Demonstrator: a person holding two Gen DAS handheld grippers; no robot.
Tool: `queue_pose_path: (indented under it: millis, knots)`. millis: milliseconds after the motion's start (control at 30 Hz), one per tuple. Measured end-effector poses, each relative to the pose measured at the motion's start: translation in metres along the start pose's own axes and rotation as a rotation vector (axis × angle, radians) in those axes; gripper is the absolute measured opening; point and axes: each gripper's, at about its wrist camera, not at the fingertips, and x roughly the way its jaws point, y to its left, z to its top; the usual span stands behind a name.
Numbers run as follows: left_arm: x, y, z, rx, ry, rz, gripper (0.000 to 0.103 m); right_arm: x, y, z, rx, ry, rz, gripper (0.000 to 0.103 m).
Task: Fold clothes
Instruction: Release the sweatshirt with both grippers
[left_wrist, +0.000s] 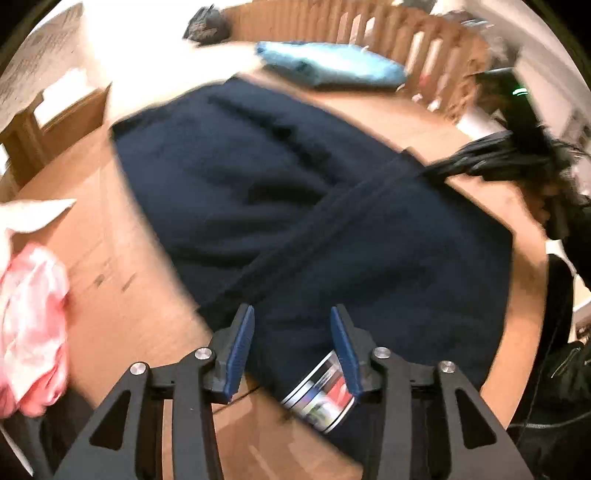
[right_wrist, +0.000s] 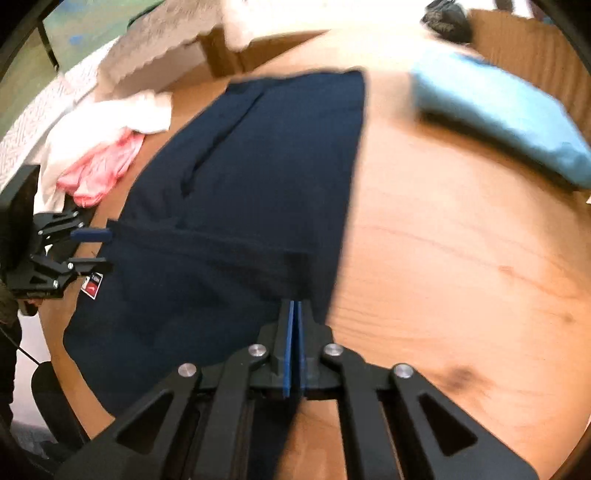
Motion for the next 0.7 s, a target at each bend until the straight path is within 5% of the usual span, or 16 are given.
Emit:
queue_pose_path:
  millis: [100, 233, 433, 700]
  knots:
    - [-0.030, -0.013, -0.017, 0.021, -0.033, -0.025, 0.040, -0.028, 0.017, -0.022, -0.108, -0.009, 0.020, 0.006]
    - [-0.051, -0.056, -0.044, 0.126, -0.016, -0.060, 0.050, -0.040, 0.057, -0.061, -0.314, 0.040, 0.012, 0.038]
    - [-0.041, -0.110, -0.068, 0.330, 0.057, -0.021, 0.053, -0.036, 0.081, -0.091, -0.503, 0.081, -0.052, 0.040]
    - [-0.028, -0.098, -0.069, 0.323, 0.103, 0.019, 0.056, -0.026, 0.093, -0.106, -0.619, 0.106, -0.100, 0.040]
